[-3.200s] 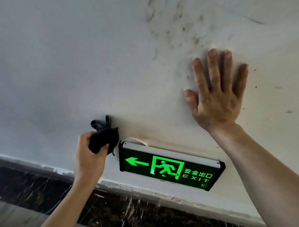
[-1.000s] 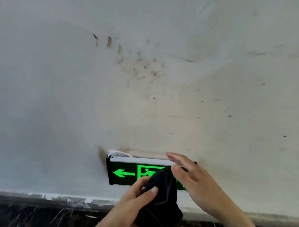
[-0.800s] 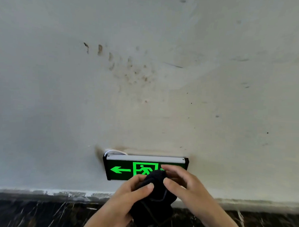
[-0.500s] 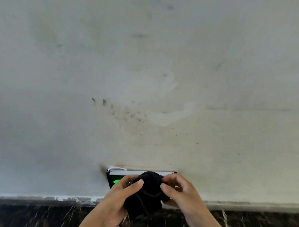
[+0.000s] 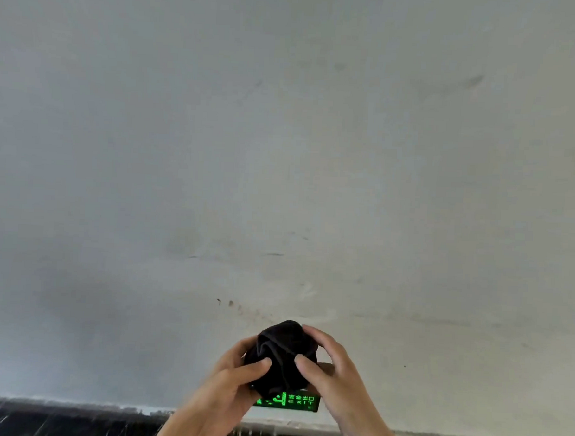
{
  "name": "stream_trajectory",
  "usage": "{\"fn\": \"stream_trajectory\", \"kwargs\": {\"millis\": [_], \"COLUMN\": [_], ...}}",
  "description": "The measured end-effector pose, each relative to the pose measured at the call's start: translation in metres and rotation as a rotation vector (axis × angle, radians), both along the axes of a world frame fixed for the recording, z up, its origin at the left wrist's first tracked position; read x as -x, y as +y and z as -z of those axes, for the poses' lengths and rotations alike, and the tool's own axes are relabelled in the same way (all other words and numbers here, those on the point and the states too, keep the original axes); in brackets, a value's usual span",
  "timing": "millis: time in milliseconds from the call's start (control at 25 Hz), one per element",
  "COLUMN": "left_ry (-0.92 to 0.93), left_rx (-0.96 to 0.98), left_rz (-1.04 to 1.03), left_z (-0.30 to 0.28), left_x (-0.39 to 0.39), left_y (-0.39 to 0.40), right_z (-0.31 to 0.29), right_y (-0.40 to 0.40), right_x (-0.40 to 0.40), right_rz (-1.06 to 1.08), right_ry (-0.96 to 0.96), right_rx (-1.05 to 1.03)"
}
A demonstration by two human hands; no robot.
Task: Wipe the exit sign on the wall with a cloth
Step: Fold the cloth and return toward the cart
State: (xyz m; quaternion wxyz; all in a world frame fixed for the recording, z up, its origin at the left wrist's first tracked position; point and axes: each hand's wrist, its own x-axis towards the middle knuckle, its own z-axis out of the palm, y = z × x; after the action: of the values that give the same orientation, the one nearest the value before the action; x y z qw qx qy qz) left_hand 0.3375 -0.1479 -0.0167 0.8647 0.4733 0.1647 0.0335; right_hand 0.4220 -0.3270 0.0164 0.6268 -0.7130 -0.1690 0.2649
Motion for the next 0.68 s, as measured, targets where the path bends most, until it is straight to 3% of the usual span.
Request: {"fn": "stream_trajectory", "kwargs": {"millis": [160,400,680], "left_ry": [-0.003,-0.04,-0.016], "left_rx": [-0.01,0.021,0.092], "left_rz": [-0.057,-0.145,-0.401], "left_z": [-0.051,-0.073,-0.072], "left_x": [0.025,0.086,0.183], "left_y": [-0.007,0.008,0.06], "right_z": [-0.048,-0.056,-0.043], "right_y": [-0.004,0.027,0.101], "right_x": [0.013,0.044,0.085], "right_rz": [-0.067,-0.007,-0.119], "right_ry": [-0.04,-0.084,0.203], "right_rx": [-0.023,-0.009,-0.098]}}
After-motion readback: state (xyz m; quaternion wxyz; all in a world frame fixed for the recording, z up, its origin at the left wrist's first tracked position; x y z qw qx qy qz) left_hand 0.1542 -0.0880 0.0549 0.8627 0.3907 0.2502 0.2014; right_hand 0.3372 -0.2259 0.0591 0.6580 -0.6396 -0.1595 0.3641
